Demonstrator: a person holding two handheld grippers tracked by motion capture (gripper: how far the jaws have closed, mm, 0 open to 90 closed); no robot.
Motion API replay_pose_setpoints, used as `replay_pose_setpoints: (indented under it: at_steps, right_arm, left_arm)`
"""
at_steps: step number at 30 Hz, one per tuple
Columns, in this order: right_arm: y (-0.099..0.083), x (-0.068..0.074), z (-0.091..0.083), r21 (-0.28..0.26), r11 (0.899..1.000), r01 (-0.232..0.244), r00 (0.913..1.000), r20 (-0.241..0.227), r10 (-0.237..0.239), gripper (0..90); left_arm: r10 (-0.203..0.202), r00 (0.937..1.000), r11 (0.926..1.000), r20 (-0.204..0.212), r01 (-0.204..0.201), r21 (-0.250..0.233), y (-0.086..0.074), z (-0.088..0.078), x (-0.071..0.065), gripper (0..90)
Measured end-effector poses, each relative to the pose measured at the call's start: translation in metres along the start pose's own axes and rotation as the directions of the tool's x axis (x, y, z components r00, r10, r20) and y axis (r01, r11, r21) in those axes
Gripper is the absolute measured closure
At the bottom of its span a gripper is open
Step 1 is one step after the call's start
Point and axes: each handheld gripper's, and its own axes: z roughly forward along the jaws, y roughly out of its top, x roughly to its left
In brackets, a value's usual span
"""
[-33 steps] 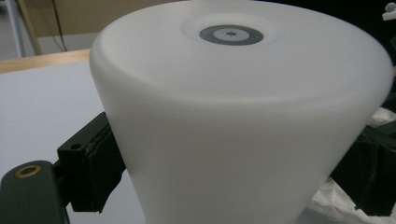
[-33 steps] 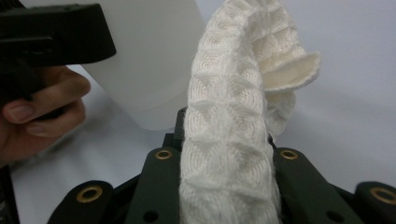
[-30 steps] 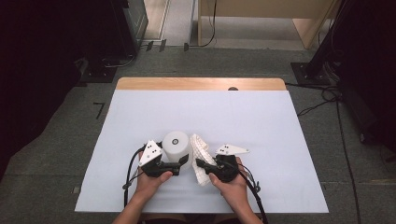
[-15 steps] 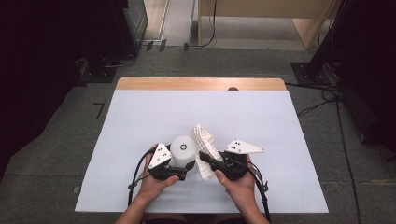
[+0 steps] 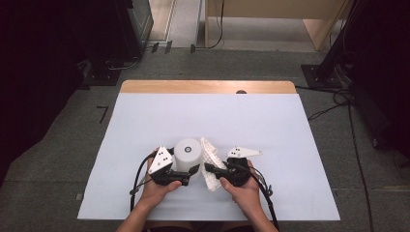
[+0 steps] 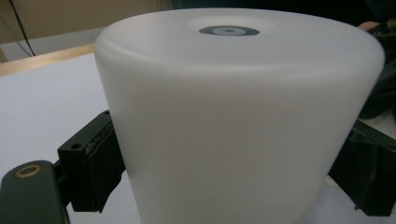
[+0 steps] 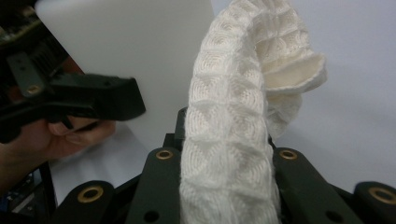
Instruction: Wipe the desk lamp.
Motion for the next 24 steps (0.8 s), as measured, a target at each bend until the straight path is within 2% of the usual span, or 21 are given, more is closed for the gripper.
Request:
replay_pose_setpoints:
  at_steps: [5,9,10,13,14,17,20,22,23,24]
  right_arm:
    - [0.009,0.005,-0.014,-0.067,0.998,-0.005,1.0,-0.005,0.004,73.7]
    - [0.013,0.007,-0.023,-0.11,0.994,0.001,1.0,-0.006,-0.002,73.6]
    - [0.015,0.006,-0.027,-0.133,0.991,0.005,1.0,0.008,-0.004,73.6]
    - [0.015,0.004,-0.029,-0.142,0.99,0.005,0.9997,0.025,-0.001,73.5]
    - [0.015,0.001,-0.031,-0.14,0.99,0.001,0.9988,0.048,0.006,73.5]
    - [0.014,-0.002,-0.031,-0.14,0.99,-0.007,0.9981,0.06,0.016,73.5]
    - [0.012,-0.006,-0.03,-0.136,0.991,-0.014,0.9974,0.069,0.023,73.5]
    - [0.01,-0.009,-0.028,-0.125,0.992,-0.014,0.9969,0.075,0.023,73.4]
    - [0.01,-0.01,-0.028,-0.124,0.992,-0.014,0.9968,0.077,0.024,73.4]
    - [0.01,-0.01,-0.028,-0.124,0.992,-0.014,0.9968,0.077,0.024,73.4]
  left_arm:
    - [0.036,0.9991,0.9988,-0.021,-0.035,0.034,-0.002,0.006,-0.005,8.8]
    - [0.041,0.9982,0.9986,-0.044,-0.04,0.035,-0.003,0.009,-0.007,8.7]
    - [0.053,0.9969,0.9982,-0.058,-0.051,0.033,-0.004,0.01,-0.006,8.7]
    - [0.063,0.9954,0.9976,-0.072,-0.061,0.034,-0.006,0.011,-0.005,8.7]
    - [0.066,0.9952,0.9973,-0.073,-0.063,0.037,-0.007,0.012,-0.004,8.7]
    - [0.064,0.9962,0.9972,-0.059,-0.061,0.043,-0.01,0.013,-0.001,8.6]
    - [0.046,0.9974,0.9981,-0.054,-0.044,0.043,-0.011,0.012,0.001,8.3]
    - [0.031,0.9953,0.9992,-0.092,-0.028,0.028,-0.011,0.009,0.001,4.5]
    - [0.013,0.9961,0.9997,-0.087,-0.012,0.02,-0.011,0.007,0.001,4.6]
    - [0.013,0.9961,0.9997,-0.087,-0.012,0.02,-0.011,0.007,0.001,4.6]
